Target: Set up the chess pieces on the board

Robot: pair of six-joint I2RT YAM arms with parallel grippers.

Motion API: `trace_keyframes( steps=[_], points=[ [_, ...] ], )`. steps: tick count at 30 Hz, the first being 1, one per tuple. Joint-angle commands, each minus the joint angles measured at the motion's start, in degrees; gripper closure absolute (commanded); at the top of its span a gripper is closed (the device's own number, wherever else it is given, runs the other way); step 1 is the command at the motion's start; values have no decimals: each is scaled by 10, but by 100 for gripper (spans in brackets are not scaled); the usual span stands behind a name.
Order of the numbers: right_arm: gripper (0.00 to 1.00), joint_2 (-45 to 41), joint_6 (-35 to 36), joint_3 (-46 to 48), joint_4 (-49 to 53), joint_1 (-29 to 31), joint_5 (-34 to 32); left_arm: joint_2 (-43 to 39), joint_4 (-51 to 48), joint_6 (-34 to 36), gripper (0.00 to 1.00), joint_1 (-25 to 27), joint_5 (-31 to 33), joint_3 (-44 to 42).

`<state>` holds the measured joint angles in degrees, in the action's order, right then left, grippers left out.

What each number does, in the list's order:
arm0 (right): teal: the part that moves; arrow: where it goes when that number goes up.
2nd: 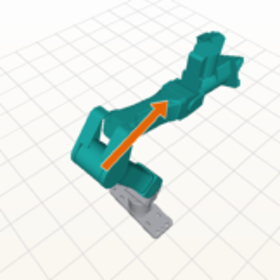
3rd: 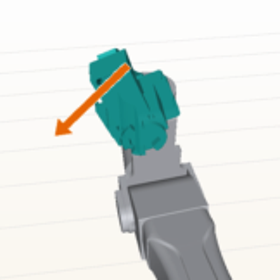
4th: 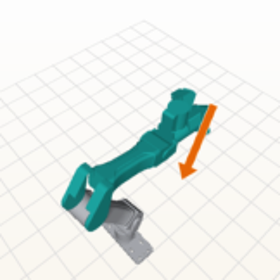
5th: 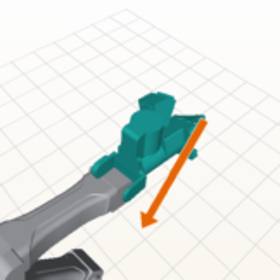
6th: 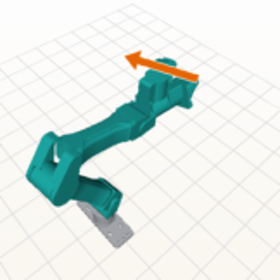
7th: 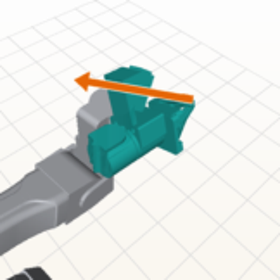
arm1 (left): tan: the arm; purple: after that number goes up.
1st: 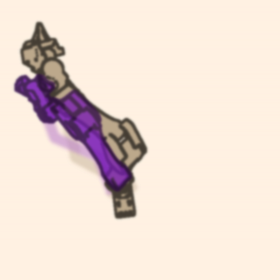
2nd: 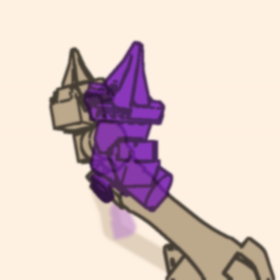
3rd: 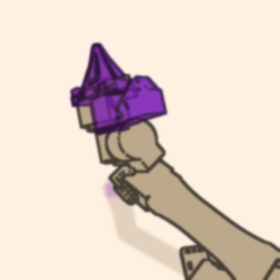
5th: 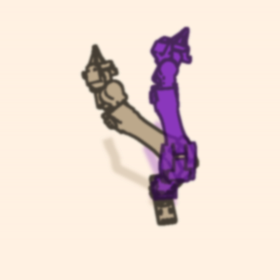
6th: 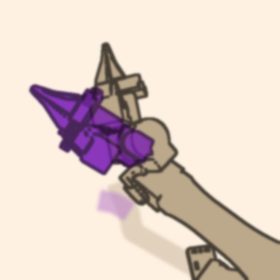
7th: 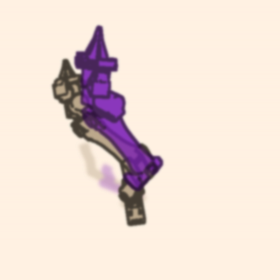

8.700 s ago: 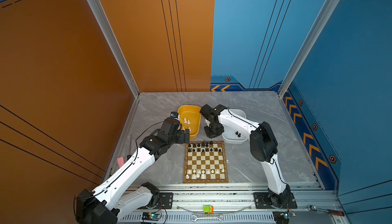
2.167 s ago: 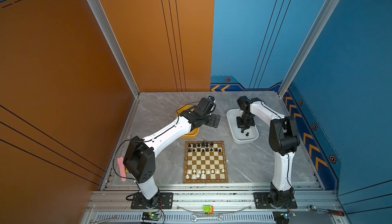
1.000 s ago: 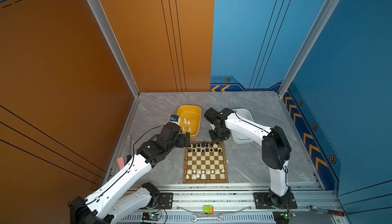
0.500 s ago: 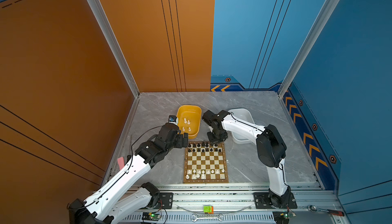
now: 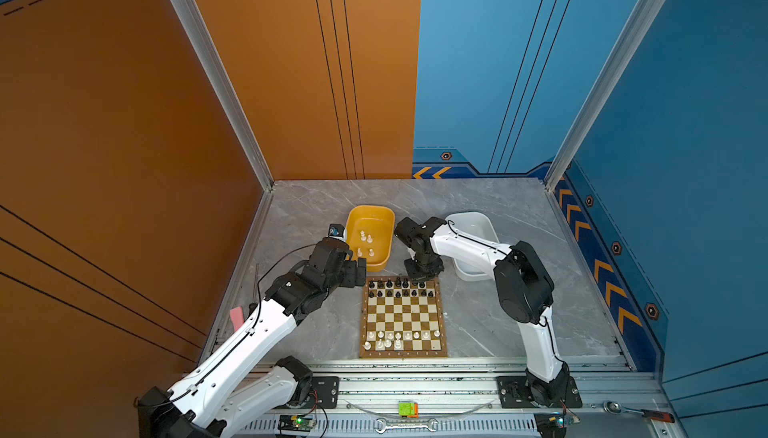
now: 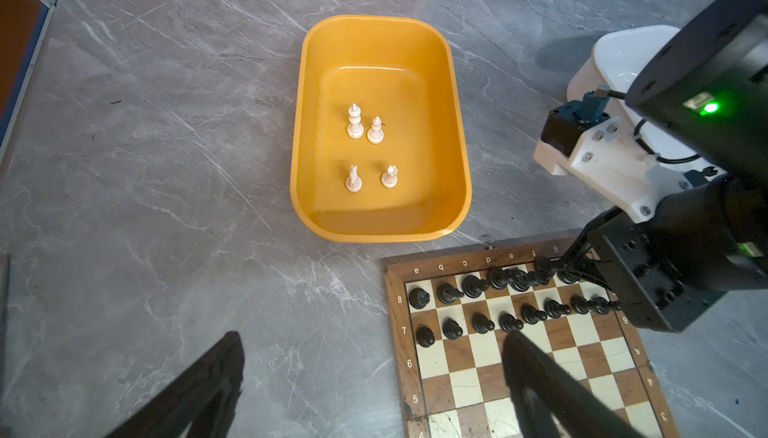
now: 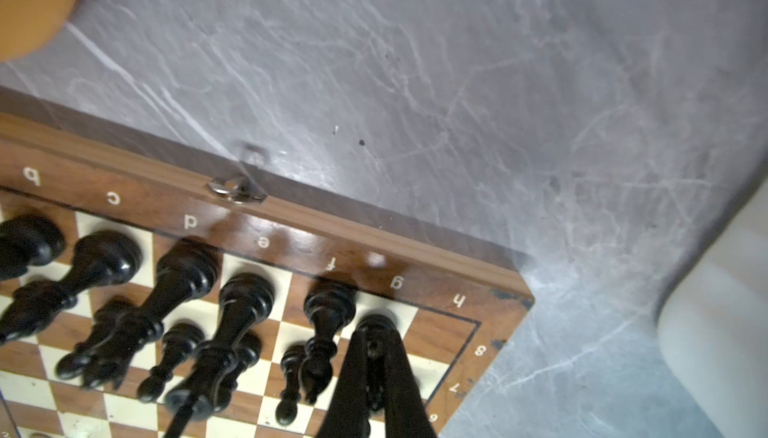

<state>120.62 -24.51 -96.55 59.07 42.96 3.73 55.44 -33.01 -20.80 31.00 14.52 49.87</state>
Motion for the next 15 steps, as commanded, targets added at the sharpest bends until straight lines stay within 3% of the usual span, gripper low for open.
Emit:
trace_keyframes(
  steps=[1, 15],
  points=[
    [97, 11, -7, -11, 3, -7, 0, 6, -9, 11, 2, -8, -13, 19],
    [83, -2, -3, -10, 4, -9, 9, 11, 0, 5, 2, -9, -18, 15]
  ],
)
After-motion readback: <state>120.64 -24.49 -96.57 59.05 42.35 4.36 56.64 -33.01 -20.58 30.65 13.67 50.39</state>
